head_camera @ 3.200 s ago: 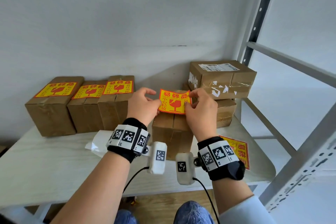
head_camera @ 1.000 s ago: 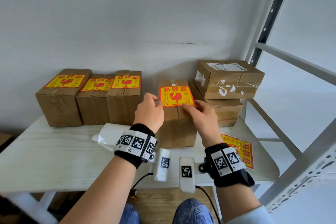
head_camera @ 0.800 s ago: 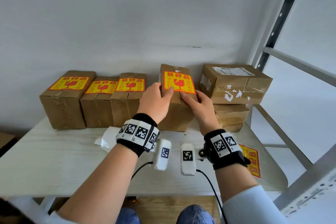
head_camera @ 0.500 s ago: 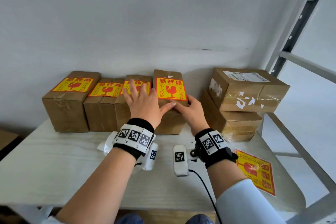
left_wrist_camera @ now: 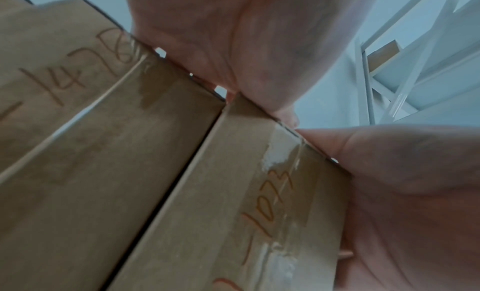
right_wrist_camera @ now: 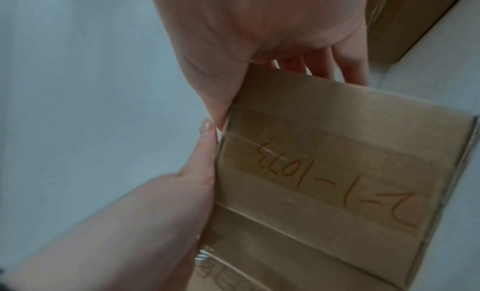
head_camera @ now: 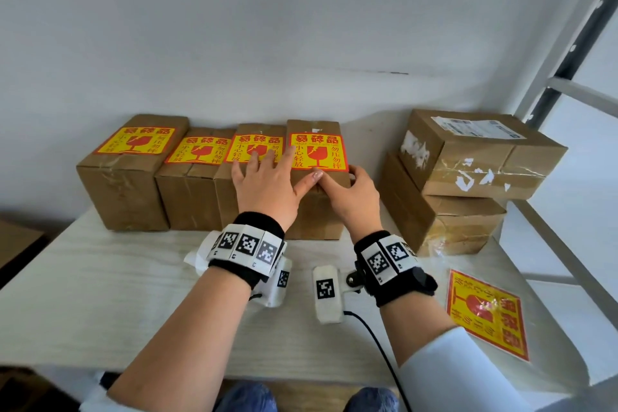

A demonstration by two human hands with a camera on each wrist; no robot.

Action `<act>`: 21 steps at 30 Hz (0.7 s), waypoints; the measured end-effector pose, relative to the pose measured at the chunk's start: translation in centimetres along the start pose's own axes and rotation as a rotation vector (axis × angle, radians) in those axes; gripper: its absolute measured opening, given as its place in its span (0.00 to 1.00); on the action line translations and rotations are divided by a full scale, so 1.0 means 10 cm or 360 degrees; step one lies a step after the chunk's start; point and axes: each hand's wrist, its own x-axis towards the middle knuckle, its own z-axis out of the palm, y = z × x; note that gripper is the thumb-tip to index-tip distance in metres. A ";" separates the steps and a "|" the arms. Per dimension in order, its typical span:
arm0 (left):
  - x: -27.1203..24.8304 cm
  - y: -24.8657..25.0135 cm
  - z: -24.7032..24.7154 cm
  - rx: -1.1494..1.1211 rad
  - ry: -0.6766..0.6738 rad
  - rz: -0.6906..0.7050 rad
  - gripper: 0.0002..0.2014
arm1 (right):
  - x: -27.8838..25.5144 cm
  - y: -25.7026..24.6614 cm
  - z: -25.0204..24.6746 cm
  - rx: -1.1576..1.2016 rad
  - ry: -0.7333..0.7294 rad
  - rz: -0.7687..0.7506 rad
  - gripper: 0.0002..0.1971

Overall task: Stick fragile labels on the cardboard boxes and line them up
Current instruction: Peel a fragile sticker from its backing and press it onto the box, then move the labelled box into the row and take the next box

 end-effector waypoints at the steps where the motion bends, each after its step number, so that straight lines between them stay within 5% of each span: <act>1: -0.01 0.00 0.01 0.0007 0.0008 0.0007 0.45 | -0.01 -0.01 0.00 -0.0018 -0.0004 -0.0004 0.31; 8: 0.00 0.03 0.00 0.0062 0.0014 -0.0025 0.44 | 0.02 -0.05 0.01 -0.0216 -0.0020 0.0074 0.43; 14: 0.02 0.20 -0.09 0.0110 -0.0132 -0.0116 0.40 | 0.00 -0.09 -0.14 -0.0296 0.0007 -0.0097 0.40; 21: -0.11 0.69 -0.31 -0.0602 0.0224 0.0206 0.27 | -0.04 -0.16 -0.65 -0.0060 0.0431 -0.0501 0.28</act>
